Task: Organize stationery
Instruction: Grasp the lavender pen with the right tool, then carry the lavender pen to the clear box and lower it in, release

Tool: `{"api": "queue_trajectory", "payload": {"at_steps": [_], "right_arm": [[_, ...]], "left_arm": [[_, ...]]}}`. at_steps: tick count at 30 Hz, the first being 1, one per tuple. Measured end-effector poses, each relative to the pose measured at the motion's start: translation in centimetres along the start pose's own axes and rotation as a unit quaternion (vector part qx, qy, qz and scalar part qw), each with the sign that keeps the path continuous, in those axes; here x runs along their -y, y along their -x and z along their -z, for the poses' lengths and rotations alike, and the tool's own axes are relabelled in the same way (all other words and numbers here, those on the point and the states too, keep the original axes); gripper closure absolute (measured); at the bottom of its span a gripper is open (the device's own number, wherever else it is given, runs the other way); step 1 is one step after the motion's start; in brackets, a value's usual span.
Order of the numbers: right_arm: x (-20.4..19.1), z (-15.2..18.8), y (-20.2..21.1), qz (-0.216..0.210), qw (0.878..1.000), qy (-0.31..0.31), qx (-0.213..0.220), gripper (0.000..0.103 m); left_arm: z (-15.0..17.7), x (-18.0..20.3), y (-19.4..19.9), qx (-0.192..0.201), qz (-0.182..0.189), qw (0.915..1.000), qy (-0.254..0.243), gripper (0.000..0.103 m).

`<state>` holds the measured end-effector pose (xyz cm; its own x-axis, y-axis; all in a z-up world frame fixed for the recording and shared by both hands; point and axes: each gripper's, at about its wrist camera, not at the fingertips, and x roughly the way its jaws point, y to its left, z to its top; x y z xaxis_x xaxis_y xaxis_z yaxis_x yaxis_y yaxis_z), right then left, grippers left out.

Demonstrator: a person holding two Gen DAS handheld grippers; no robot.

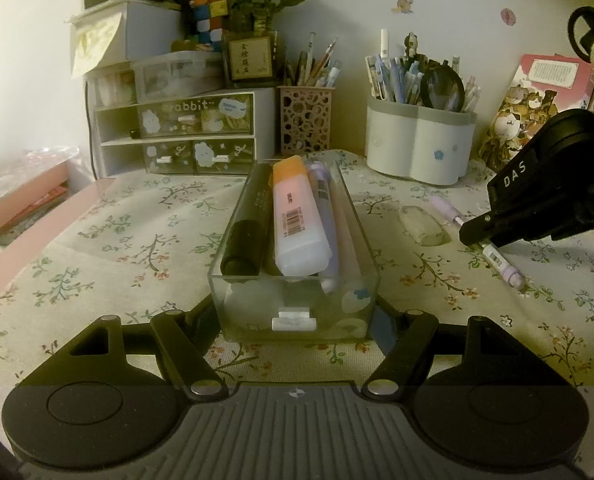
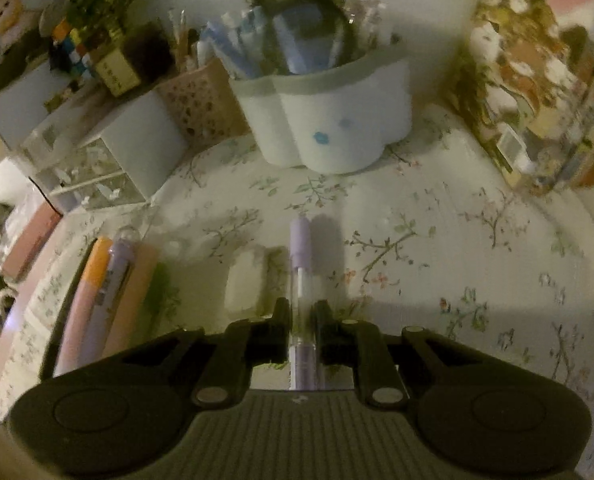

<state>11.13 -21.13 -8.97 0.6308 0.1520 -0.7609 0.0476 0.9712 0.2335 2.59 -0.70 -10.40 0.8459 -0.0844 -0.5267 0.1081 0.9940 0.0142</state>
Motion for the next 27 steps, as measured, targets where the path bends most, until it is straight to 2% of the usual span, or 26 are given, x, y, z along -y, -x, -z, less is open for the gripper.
{"api": "queue_trajectory", "payload": {"at_steps": [6,18,27], "right_arm": [[0.6,0.3,0.4,-0.017,0.999,-0.042,0.0,0.081],[0.5,1.5,1.2,-0.043,0.996,-0.08,0.004,0.081],[-1.0,0.7,2.9,-0.093,0.991,-0.092,0.012,0.081]], "left_arm": [[0.0,0.0,0.0,0.0,0.0,1.0,0.0,0.031],[0.0,-0.1,0.0,0.0,0.0,1.0,-0.001,0.031],[0.0,-0.1,0.1,0.0,0.0,1.0,-0.001,0.031]]}}
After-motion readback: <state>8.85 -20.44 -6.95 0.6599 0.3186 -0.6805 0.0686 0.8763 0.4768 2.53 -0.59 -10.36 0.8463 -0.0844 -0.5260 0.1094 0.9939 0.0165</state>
